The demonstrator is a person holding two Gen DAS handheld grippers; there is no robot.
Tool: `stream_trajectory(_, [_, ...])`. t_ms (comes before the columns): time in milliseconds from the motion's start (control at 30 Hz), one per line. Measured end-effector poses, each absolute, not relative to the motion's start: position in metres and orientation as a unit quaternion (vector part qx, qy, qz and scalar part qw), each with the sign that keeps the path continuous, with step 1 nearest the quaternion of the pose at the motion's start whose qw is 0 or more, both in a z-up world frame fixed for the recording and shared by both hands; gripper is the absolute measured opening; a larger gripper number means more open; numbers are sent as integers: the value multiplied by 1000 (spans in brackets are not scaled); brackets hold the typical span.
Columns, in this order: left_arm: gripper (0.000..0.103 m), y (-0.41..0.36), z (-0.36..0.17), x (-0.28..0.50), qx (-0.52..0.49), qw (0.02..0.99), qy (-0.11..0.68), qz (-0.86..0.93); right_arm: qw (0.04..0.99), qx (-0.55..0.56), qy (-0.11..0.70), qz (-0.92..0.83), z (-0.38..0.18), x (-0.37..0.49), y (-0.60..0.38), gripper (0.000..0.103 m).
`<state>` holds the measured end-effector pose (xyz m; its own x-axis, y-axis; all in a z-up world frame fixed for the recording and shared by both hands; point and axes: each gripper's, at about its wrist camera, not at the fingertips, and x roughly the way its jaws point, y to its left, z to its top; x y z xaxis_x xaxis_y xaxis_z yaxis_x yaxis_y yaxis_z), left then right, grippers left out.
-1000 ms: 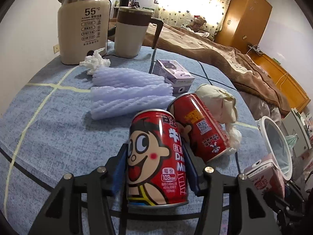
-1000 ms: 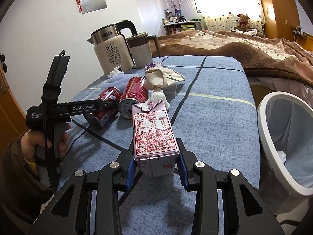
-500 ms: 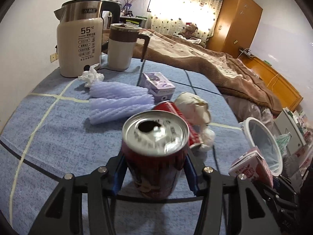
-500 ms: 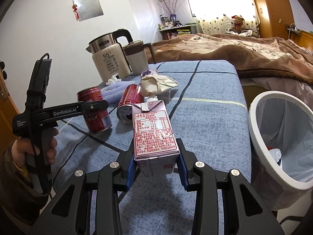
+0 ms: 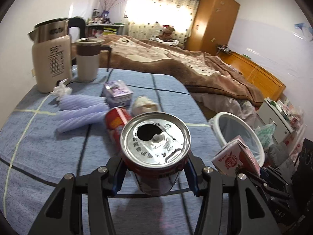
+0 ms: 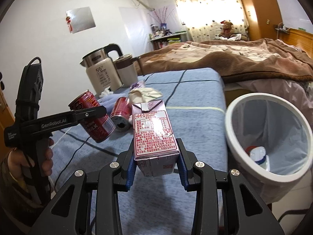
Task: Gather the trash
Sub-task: 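Carry the can and carton over the bin and open both tools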
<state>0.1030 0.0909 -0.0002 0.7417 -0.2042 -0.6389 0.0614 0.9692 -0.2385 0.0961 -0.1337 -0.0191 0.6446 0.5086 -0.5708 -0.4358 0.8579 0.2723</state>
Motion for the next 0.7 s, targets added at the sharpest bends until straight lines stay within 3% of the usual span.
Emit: stream_trajectory(700, [55, -53, 19, 141, -54, 903, 354, -235, 939, 97, 312, 108, 1, 105, -254, 38])
